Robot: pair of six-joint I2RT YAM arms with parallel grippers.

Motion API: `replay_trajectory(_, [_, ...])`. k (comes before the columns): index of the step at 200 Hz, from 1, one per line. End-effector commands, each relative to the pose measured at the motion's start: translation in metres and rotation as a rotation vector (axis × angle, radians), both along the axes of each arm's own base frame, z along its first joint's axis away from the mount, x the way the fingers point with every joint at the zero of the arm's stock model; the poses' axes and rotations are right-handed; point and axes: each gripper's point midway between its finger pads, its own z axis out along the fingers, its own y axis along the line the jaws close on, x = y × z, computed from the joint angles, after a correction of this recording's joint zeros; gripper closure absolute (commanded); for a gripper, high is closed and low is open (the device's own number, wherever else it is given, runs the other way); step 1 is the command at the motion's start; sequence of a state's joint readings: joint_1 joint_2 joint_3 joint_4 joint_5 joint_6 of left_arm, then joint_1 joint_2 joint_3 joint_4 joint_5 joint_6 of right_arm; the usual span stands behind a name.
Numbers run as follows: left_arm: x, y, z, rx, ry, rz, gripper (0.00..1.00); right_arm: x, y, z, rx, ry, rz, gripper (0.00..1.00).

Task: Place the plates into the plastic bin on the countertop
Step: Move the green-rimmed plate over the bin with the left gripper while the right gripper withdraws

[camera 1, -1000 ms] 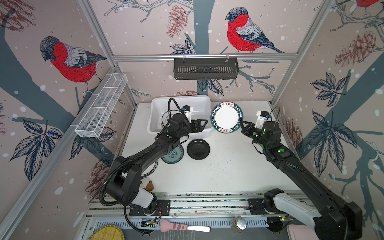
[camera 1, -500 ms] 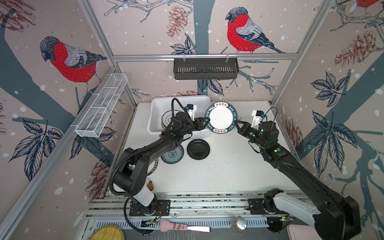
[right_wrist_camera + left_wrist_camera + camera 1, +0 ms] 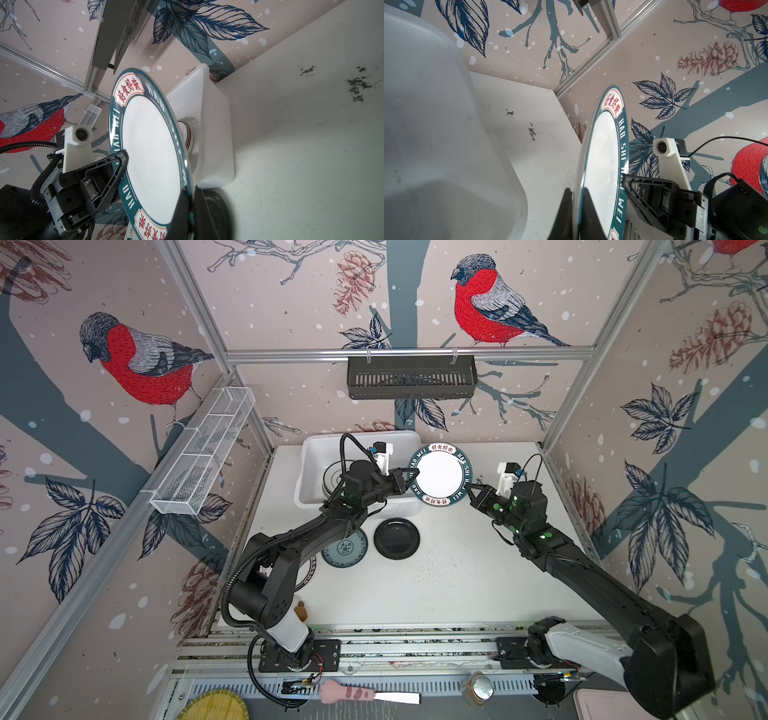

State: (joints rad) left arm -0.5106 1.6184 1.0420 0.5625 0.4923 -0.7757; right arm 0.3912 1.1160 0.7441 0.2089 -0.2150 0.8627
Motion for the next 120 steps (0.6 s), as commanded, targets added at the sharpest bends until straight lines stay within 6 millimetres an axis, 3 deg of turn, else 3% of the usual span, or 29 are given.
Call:
replay_trajectory(1, [-0.001, -0.001, -0.002, 0.052, -0.039, -0.006, 1.00, -0.006, 0.017, 0.029, 0.043, -0.106, 0.094, 0.88])
replay_trajectory(23, [0.002, 0.001, -0.001, 0.064, -0.042, 0.001, 1.00, -0.007, 0.017, 0.029, 0.036, -0.110, 0.097, 0.50])
replay_trajectory(60, [0.005, 0.007, 0.002, 0.075, -0.044, 0.018, 1.00, -0.008, 0.013, 0.026, 0.015, -0.106, 0.085, 0.16])
replay_trajectory(96, [0.008, 0.022, 0.005, 0.086, -0.048, 0.046, 1.00, -0.008, 0.010, 0.020, -0.007, -0.094, 0.070, 0.00])
replay_trajectory(120, [0.010, 0.035, 0.005, 0.087, -0.054, 0.071, 1.00, -0.010, 0.009, 0.018, -0.018, -0.090, 0.070, 0.00])
